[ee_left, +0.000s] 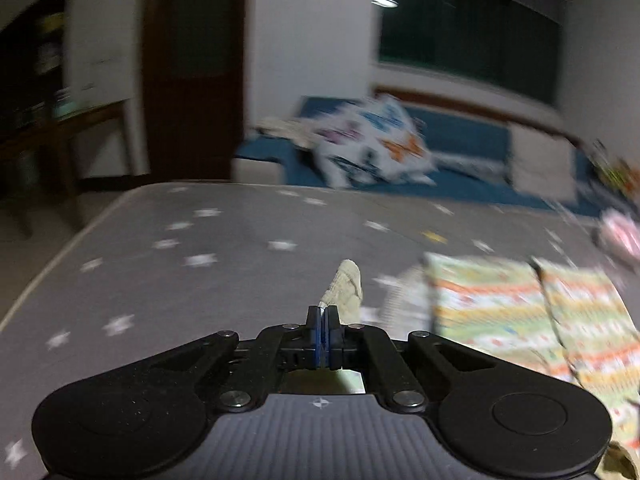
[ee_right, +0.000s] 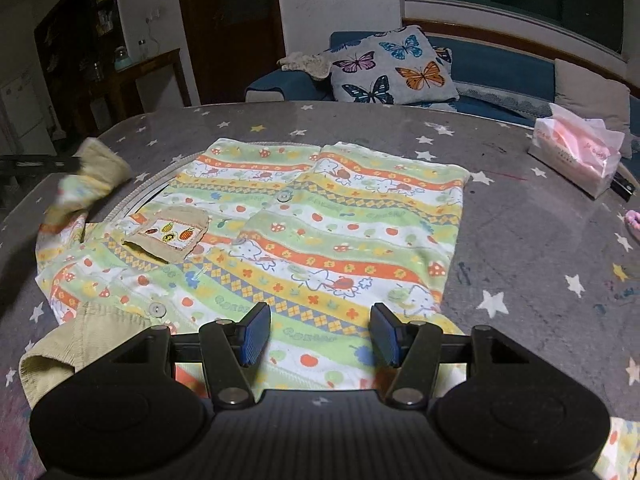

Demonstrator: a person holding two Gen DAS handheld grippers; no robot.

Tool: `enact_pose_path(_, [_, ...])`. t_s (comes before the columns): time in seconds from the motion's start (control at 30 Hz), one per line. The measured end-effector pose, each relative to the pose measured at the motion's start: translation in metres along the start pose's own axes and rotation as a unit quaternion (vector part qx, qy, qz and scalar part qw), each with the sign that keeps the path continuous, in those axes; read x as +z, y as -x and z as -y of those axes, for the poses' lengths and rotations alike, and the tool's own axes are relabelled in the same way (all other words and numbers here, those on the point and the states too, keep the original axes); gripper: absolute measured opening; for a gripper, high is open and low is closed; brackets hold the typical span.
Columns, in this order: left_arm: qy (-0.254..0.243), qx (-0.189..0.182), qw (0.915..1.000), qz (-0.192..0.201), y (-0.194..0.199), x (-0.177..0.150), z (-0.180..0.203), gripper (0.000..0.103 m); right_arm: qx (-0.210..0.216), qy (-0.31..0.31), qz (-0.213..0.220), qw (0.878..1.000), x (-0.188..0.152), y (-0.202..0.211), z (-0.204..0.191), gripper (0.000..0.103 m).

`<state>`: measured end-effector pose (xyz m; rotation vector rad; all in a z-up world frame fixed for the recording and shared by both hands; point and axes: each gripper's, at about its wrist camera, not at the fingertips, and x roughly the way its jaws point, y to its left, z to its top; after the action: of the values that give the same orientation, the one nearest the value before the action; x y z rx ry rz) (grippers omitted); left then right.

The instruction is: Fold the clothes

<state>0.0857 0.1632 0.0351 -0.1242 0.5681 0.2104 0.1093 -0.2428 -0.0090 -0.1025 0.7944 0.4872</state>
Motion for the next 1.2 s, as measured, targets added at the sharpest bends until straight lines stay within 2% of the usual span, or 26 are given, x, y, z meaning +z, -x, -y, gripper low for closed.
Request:
enact_pose_path(0.07, [0.029, 0.022, 0.9993, 0.008, 0.013, -0.005, -0.025, 0.001, -0.003, 0.000, 0.000, 1.000, -0.003, 0.004, 0.001, 0.057])
enact_pose_path(0.17, [0.052, 0.045, 0.9976, -0.003, 0.020, -0.022, -0.048, 0.001, -0.006, 0.002, -0.004, 1.000, -0.010, 0.010, 0.000, 0.058])
enact_pose_path(0.27, [0.052, 0.082, 0.9950, -0.027, 0.018, -0.043, -0.057, 0.001, -0.009, 0.003, -0.009, 1.000, -0.018, 0.014, -0.002, 0.059])
enact_pose_path(0.4, [0.076, 0.102, 0.9912, -0.040, 0.028, -0.064, -0.067, 0.001, -0.016, 0.003, -0.014, 1.000, -0.027, 0.019, -0.002, 0.062])
enact_pose_path(0.53, [0.055, 0.109, 0.9917, -0.042, 0.038, -0.070, -0.066, 0.002, -0.021, 0.002, -0.017, 1.000, -0.030, 0.021, 0.000, 0.063])
enact_pose_path(0.67, [0.057, 0.114, 0.9909, -0.042, 0.034, -0.066, -0.068, 0.006, -0.023, -0.002, -0.012, 1.000, -0.031, 0.022, 0.001, 0.063])
enact_pose_path(0.97, [-0.003, 0.140, 0.9888, -0.052, -0.001, -0.055, -0.060, 0.007, -0.022, 0.030, -0.020, 0.999, -0.043, 0.025, -0.008, 0.067])
enact_pose_path(1.03, [0.002, 0.147, 0.9875, -0.056, 0.000, -0.054, -0.060, 0.015, -0.022, 0.028, -0.019, 0.999, -0.045, 0.028, -0.007, 0.067])
enact_pose_path(1.1, [0.006, 0.165, 0.9848, -0.055, 0.007, -0.054, -0.057, 0.016, -0.024, 0.026, -0.015, 0.999, -0.045, 0.031, -0.007, 0.067])
enact_pose_path(1.2, [-0.005, 0.151, 0.9877, -0.040, 0.026, -0.055, -0.045, 0.016, -0.022, 0.021, -0.005, 1.000, -0.044, 0.039, -0.007, 0.067])
